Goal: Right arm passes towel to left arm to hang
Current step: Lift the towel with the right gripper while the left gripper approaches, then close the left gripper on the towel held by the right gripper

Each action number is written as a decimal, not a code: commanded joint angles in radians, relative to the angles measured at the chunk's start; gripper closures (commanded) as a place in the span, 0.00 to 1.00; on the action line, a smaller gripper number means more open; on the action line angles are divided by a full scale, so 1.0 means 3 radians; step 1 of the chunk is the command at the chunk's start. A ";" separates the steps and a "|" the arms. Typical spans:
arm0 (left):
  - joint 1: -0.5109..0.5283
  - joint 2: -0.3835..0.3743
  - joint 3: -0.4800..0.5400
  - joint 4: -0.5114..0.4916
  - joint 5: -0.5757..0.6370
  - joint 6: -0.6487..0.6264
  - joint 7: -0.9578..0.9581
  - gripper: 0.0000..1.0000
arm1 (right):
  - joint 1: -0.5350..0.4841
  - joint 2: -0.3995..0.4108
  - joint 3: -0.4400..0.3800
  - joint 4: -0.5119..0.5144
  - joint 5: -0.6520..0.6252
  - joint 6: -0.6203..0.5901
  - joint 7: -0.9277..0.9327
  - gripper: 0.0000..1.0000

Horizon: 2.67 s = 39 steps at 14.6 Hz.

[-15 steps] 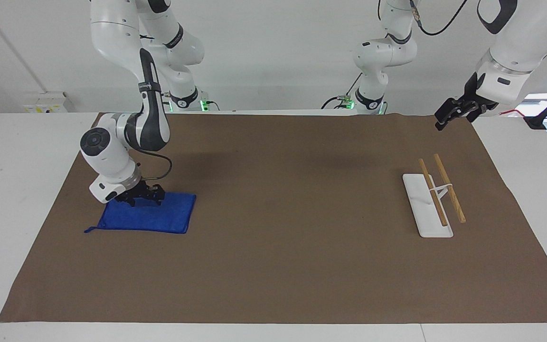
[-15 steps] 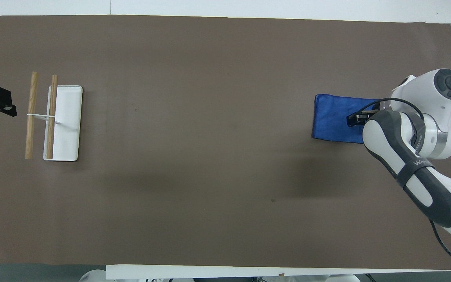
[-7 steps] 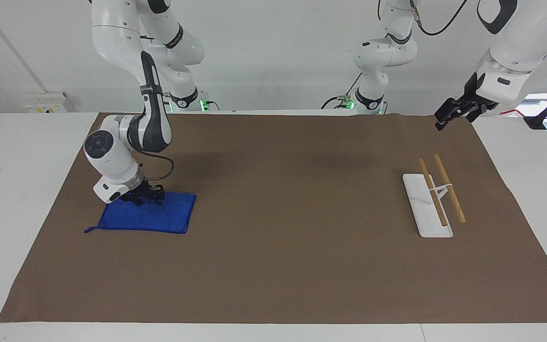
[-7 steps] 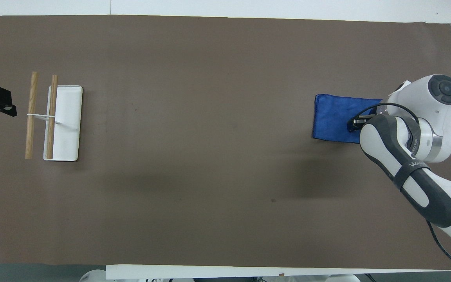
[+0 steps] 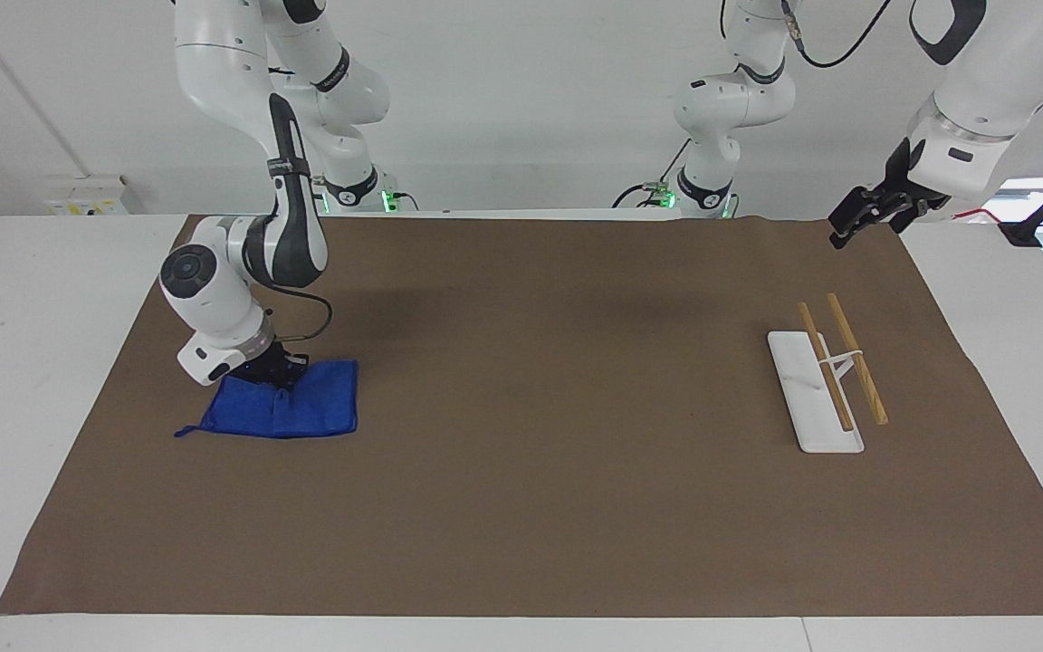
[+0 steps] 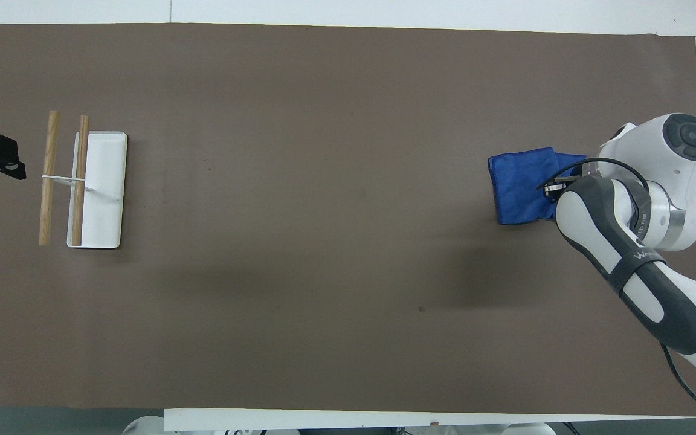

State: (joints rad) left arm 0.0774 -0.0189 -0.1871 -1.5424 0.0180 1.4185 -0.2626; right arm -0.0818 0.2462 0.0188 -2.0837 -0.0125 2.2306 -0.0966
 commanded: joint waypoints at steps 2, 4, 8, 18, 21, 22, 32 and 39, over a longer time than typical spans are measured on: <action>0.0018 -0.0065 -0.0005 -0.0043 -0.0014 -0.0009 -0.0035 0.00 | -0.0003 -0.0003 0.0040 0.0680 0.0062 -0.0893 -0.0082 1.00; 0.0018 -0.0065 -0.0005 -0.0043 -0.0014 -0.0004 -0.0035 0.00 | -0.0009 -0.0018 0.0142 0.0987 0.0311 -0.1303 -0.0051 1.00; 0.0018 -0.0065 -0.0005 -0.0043 -0.0014 -0.0004 -0.0035 0.00 | 0.0002 -0.0044 0.0238 0.1463 0.1077 -0.1881 0.0418 1.00; -0.0114 -0.0116 -0.0051 -0.0120 -0.0014 -0.0055 -0.0457 0.00 | 0.0609 -0.0044 0.0398 0.1602 0.3057 -0.1423 0.2647 1.00; -0.0538 -0.0350 -0.0066 -0.0716 -0.0019 0.0791 -0.2100 0.00 | 0.0835 -0.0044 0.0398 0.1587 0.3308 -0.1203 0.3021 1.00; -0.0711 -0.0372 -0.0072 -0.0860 -0.0024 0.1037 -0.2566 0.00 | 0.0921 -0.0038 0.0398 0.1587 0.3334 -0.1091 0.3103 1.00; -0.1398 -0.0173 -0.0072 -0.0923 -0.0259 0.1658 -0.4616 0.05 | 0.1290 -0.0033 0.0398 0.1536 0.3442 -0.0512 0.3457 1.00; -0.1383 -0.0019 -0.0067 -0.0933 -0.0336 0.1950 -0.4601 0.35 | 0.1316 -0.0033 0.0398 0.1531 0.3442 -0.0507 0.3451 1.00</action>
State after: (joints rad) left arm -0.3325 -0.0195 -0.2170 -1.8051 -0.0658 1.9712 -1.6353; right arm 0.3100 0.2361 0.1341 -1.6211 0.9990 2.0674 0.9354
